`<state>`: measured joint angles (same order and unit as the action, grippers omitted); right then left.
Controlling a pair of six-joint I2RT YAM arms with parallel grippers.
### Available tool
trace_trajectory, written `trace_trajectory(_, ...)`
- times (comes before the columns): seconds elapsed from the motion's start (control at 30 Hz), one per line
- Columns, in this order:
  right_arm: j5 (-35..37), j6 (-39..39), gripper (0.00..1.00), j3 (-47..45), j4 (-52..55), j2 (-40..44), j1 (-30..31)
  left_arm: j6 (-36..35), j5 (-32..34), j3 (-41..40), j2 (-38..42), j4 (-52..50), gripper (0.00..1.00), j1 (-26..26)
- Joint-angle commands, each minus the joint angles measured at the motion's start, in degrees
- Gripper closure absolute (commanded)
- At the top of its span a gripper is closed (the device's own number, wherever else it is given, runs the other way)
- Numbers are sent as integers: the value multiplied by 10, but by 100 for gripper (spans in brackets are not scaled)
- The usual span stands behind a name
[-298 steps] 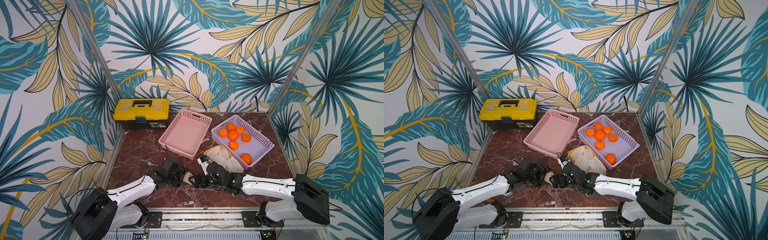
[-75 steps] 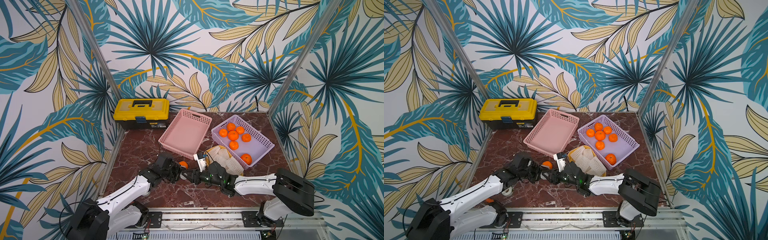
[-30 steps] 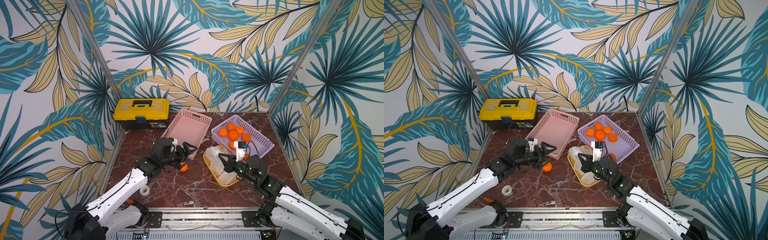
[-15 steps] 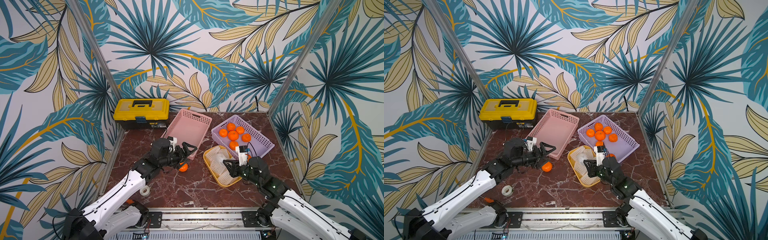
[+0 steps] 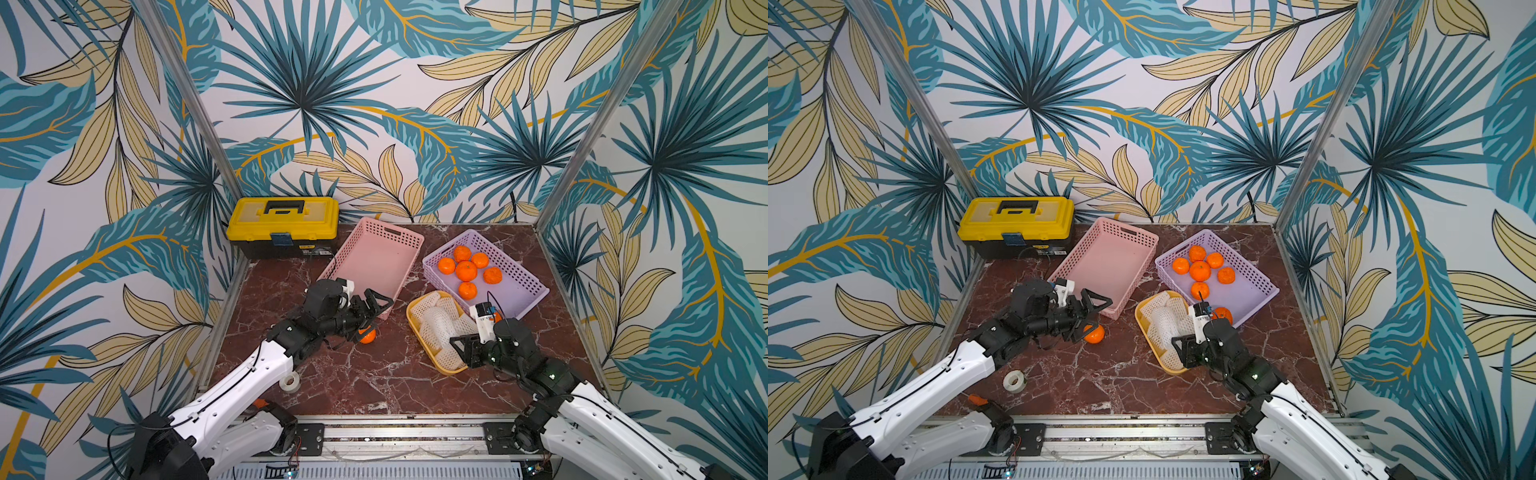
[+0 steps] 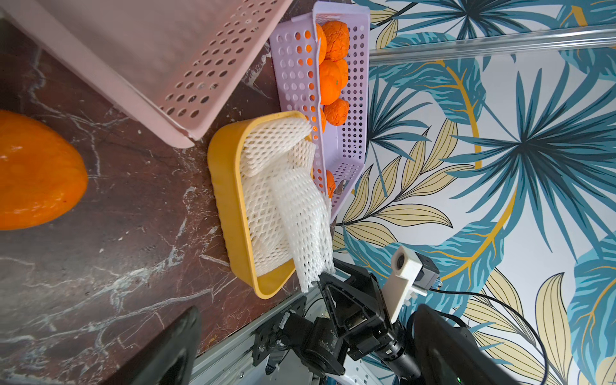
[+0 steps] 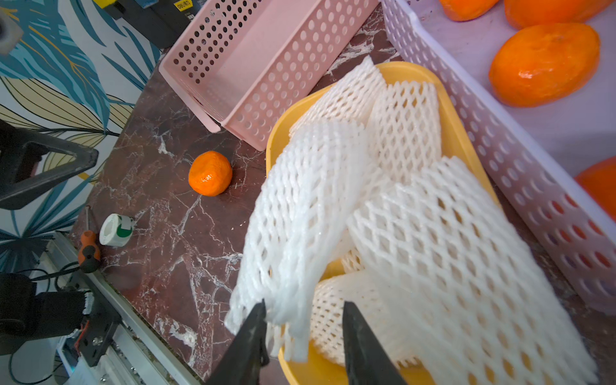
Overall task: Remove foam nets from oranges
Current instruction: Place the foam net into the storage box.
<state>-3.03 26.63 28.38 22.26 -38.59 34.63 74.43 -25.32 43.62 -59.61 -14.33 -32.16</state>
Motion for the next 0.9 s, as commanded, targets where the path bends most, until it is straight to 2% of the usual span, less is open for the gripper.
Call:
trace_trajectory(0.0,18,1,54,-4,28,19,-1,1,6,-8,0,-1,0,-1)
trace_trajectory(0.23,24,22,44,-14,49,58,-1,7,11,-13,-8,-1,0,-1)
trace_trajectory(0.87,-11,66,41,17,62,28,-2,19,5,-24,-23,6,0,-1)
